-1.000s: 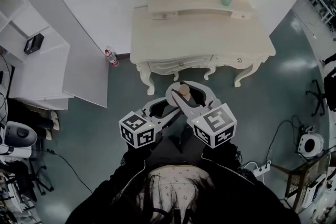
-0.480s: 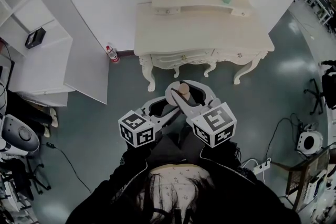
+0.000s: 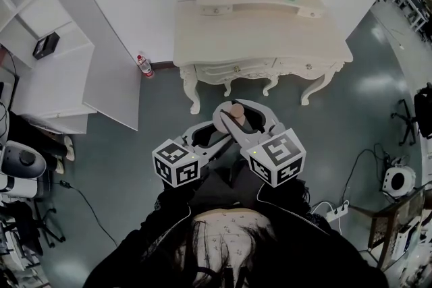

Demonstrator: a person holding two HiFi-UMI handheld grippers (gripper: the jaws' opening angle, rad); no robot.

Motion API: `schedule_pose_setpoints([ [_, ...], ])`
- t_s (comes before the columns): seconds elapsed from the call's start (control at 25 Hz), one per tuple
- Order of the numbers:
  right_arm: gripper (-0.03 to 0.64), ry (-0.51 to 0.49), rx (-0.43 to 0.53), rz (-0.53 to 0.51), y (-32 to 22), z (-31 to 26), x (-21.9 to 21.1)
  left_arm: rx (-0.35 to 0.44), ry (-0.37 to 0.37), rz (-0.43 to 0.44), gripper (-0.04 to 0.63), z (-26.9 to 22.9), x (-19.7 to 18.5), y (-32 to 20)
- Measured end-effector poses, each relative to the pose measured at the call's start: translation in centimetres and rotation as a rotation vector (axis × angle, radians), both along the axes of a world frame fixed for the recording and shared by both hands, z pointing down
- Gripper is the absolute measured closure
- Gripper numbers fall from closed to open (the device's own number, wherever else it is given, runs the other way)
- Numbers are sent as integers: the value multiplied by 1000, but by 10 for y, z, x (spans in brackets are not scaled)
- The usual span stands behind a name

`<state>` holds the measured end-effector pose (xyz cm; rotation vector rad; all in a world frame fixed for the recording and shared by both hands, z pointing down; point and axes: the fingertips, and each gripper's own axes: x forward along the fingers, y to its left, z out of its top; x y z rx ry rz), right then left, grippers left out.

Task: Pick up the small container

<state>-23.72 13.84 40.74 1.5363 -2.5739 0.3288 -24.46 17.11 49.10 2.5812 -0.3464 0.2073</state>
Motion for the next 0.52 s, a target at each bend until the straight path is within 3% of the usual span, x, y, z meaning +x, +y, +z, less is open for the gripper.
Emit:
schedule_pose_setpoints([
  [0.52, 474, 4, 10, 5, -6, -1, 7, 9, -5, 4, 390, -1, 7, -7],
])
